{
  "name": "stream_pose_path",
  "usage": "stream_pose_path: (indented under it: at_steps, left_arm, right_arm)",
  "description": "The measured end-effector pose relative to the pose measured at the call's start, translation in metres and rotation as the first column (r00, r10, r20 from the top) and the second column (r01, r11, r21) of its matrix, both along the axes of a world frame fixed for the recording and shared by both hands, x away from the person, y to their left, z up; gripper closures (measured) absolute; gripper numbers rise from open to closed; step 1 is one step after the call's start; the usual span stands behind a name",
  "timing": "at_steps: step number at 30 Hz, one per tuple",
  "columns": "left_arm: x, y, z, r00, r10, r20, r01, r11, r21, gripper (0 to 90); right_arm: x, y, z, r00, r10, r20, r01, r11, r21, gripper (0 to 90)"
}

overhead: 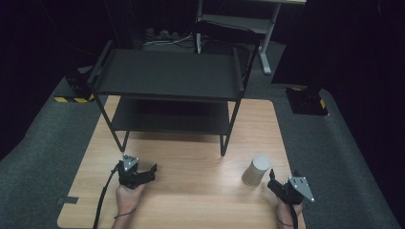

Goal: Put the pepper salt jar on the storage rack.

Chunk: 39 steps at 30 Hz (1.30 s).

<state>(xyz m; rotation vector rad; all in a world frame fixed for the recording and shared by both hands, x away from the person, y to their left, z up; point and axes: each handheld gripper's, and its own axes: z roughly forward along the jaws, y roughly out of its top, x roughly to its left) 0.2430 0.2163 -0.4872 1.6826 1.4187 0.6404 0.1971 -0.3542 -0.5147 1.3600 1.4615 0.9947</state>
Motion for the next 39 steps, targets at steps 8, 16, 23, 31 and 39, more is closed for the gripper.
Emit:
stream_pose_path:
  at_steps: [8,16,23,31,39]
  left_arm:
    - [0.0,0.001,0.0,1.0,-0.007,-0.002,0.007,1.0,-0.001,5.3]
    - [0.001,0.0,0.0,0.9999,-0.012,-0.003,0.012,0.9999,0.002,5.4]
    - [0.002,0.001,0.0,0.9998,-0.018,-0.009,0.018,0.9998,-0.001,5.6]
    - [0.003,0.002,0.002,0.9994,-0.029,-0.019,0.029,0.9996,0.006,5.7]
    - [0.004,0.003,0.002,0.9991,-0.036,-0.021,0.036,0.9993,0.006,5.7]
  right_arm:
    - [-0.005,-0.004,0.014,0.9953,0.002,-0.097,-0.003,1.0,-0.001,9.2]
    - [-0.029,-0.036,0.017,0.9729,0.206,-0.106,-0.194,0.975,0.113,7.4]
    - [-0.028,-0.032,0.017,0.9199,0.388,-0.06,-0.377,0.916,0.14,6.0]
    - [-0.002,-0.013,0.021,0.9144,0.401,-0.057,-0.389,0.909,0.151,6.3]
    - [0.019,0.003,0.025,0.9209,0.382,-0.077,-0.37,0.92,0.131,8.0]
